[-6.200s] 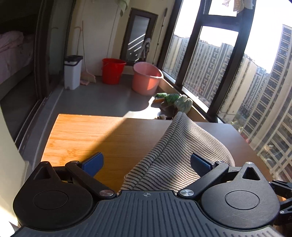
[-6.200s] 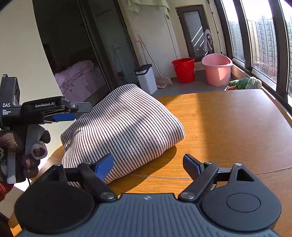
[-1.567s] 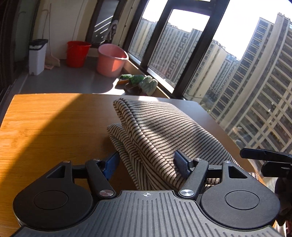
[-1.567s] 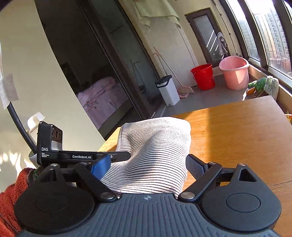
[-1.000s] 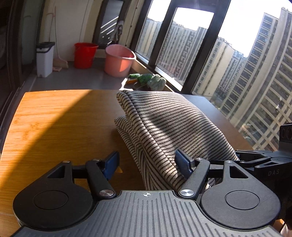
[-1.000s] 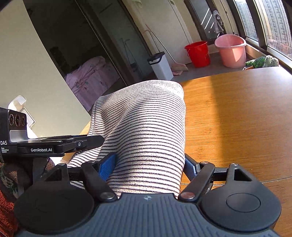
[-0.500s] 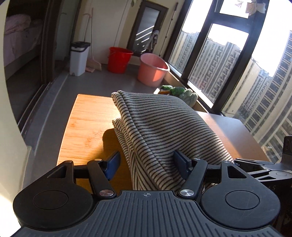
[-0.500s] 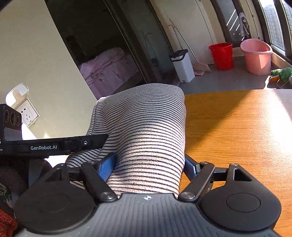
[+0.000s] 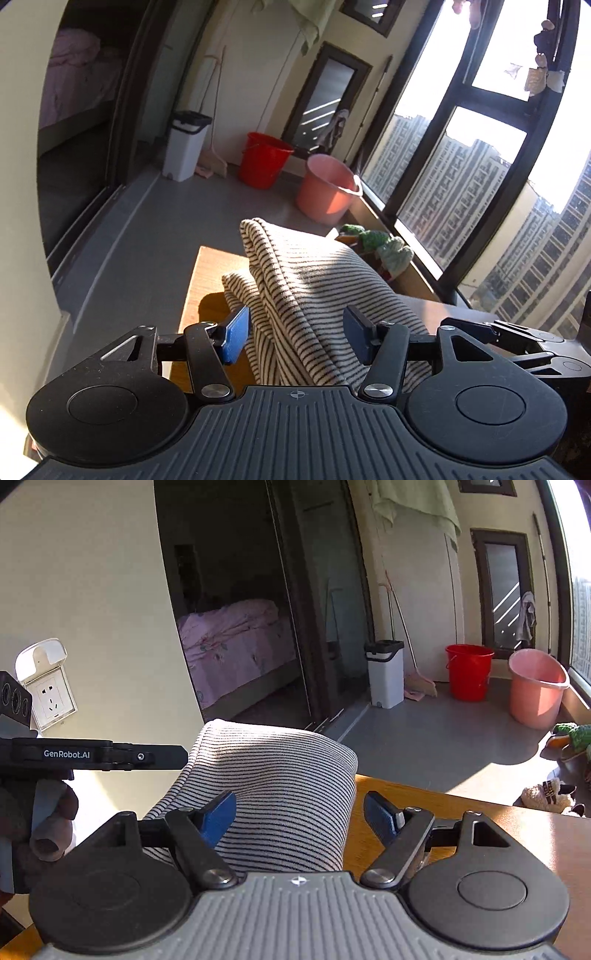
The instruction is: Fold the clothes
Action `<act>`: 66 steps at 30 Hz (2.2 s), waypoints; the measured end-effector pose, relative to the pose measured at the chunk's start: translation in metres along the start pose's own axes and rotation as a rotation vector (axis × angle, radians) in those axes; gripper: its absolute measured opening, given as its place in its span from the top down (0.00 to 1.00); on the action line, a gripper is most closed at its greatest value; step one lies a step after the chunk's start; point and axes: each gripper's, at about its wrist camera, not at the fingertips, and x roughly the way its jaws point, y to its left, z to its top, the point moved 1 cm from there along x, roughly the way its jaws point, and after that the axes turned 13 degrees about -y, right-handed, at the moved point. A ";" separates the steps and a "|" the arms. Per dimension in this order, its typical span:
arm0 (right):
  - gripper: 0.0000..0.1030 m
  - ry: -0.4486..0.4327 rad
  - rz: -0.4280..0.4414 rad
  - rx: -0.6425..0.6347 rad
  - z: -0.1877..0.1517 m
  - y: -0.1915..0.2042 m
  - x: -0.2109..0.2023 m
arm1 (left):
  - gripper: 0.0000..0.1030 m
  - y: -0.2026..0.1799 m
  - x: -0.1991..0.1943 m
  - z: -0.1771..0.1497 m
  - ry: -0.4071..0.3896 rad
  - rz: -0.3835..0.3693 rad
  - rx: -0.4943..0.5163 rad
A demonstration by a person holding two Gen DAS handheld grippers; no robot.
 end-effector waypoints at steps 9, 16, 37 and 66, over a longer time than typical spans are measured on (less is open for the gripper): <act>0.54 0.160 -0.026 0.073 0.002 0.003 0.095 | 0.39 0.011 0.090 0.005 0.139 0.020 -0.084; 0.52 0.093 -0.051 -0.025 -0.001 0.016 0.065 | 0.39 0.014 0.109 -0.002 0.161 0.054 -0.032; 0.20 0.085 -0.044 -0.058 -0.040 0.011 -0.001 | 0.30 -0.014 0.014 -0.032 0.172 0.008 0.049; 0.00 0.082 -0.092 0.061 -0.073 0.025 -0.102 | 0.03 -0.010 -0.135 -0.079 0.355 0.100 0.091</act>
